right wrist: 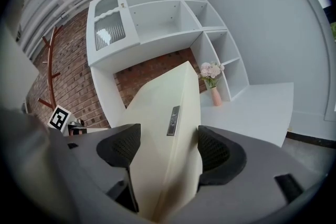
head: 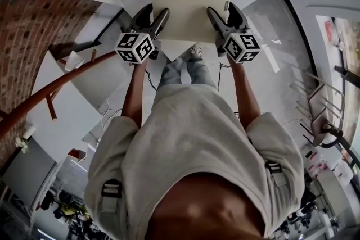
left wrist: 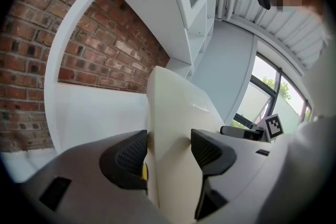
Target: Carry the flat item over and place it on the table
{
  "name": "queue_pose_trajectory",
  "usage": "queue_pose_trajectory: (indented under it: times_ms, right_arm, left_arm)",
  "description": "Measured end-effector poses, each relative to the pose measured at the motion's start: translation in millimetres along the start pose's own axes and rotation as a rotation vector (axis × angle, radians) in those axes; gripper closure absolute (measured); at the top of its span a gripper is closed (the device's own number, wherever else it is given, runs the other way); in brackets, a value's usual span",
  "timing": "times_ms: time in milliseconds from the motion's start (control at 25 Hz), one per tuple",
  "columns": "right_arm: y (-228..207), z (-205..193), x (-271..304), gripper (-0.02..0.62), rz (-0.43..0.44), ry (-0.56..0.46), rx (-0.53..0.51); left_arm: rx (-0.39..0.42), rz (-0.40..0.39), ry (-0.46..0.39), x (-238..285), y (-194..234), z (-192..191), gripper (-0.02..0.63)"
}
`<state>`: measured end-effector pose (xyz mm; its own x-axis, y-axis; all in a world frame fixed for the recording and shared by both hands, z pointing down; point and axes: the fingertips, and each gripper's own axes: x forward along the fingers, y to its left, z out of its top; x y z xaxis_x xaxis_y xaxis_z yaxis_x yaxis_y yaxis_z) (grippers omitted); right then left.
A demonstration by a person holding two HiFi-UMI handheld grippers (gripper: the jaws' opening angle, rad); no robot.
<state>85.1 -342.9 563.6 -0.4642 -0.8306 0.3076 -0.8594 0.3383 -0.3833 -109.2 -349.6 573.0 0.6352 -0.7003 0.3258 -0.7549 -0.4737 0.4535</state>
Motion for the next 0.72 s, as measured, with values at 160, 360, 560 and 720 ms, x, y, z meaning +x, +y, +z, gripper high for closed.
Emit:
queue_pose_trajectory:
  times_ms: [160, 360, 560, 720]
  right_arm:
    - [-2, -14, 5, 0.238, -0.013, 0.022, 0.014]
    - [-11, -30, 8, 0.238, -0.03, 0.05, 0.036]
    - [-21, -41, 10, 0.238, -0.034, 0.072, 0.054]
    - [-29, -48, 15, 0.239, -0.035, 0.091, 0.06]
  left_arm:
    - [-0.015, -0.005, 0.034, 2, 9, -13, 0.347]
    - [-0.038, -0.003, 0.071, 7, 14, -31, 0.347]
    - [-0.054, 0.006, 0.094, 15, 16, -43, 0.348]
    - [-0.066, 0.019, 0.108, 22, 20, -51, 0.348]
